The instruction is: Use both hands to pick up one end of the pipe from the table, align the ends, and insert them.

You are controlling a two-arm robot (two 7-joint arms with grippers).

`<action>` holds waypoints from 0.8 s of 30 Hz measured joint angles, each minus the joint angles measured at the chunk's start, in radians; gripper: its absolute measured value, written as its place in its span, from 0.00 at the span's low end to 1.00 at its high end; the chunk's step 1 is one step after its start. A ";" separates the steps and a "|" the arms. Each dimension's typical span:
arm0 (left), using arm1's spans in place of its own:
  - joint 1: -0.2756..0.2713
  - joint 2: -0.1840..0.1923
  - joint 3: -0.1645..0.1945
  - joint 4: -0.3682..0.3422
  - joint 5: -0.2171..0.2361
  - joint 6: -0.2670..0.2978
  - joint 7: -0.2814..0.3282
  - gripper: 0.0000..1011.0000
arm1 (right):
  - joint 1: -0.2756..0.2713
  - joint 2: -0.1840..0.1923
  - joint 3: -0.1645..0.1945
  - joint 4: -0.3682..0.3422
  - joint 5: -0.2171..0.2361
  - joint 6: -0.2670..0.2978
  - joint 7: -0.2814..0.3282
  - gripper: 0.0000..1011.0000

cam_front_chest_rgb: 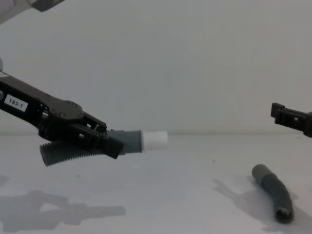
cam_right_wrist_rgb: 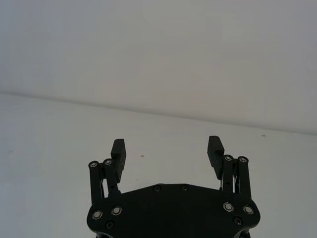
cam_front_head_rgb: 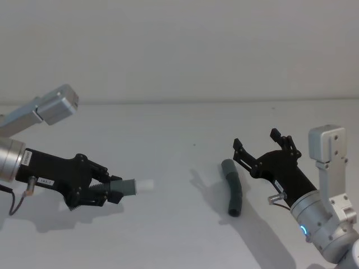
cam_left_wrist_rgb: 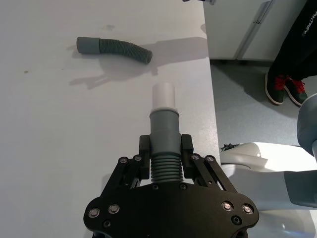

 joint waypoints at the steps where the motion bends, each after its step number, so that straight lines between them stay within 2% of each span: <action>1: 0.000 0.000 0.001 0.002 -0.001 -0.001 0.002 0.32 | 0.000 0.000 0.000 0.000 0.000 0.000 0.000 0.99; 9: -0.002 -0.002 0.003 0.009 -0.004 -0.005 0.010 0.32 | 0.000 0.000 0.000 -0.001 0.000 0.002 0.000 0.99; 13: -0.002 -0.002 0.004 0.012 -0.005 -0.006 0.013 0.32 | 0.002 0.003 -0.001 -0.010 -0.003 0.021 0.001 0.99; 23: -0.003 -0.003 0.005 0.016 -0.007 -0.009 0.016 0.32 | 0.010 0.019 -0.005 -0.073 -0.012 0.159 -0.002 0.99; 24: -0.003 -0.003 0.005 0.016 -0.007 -0.009 0.017 0.32 | 0.010 0.020 -0.006 -0.085 -0.012 0.192 -0.006 0.99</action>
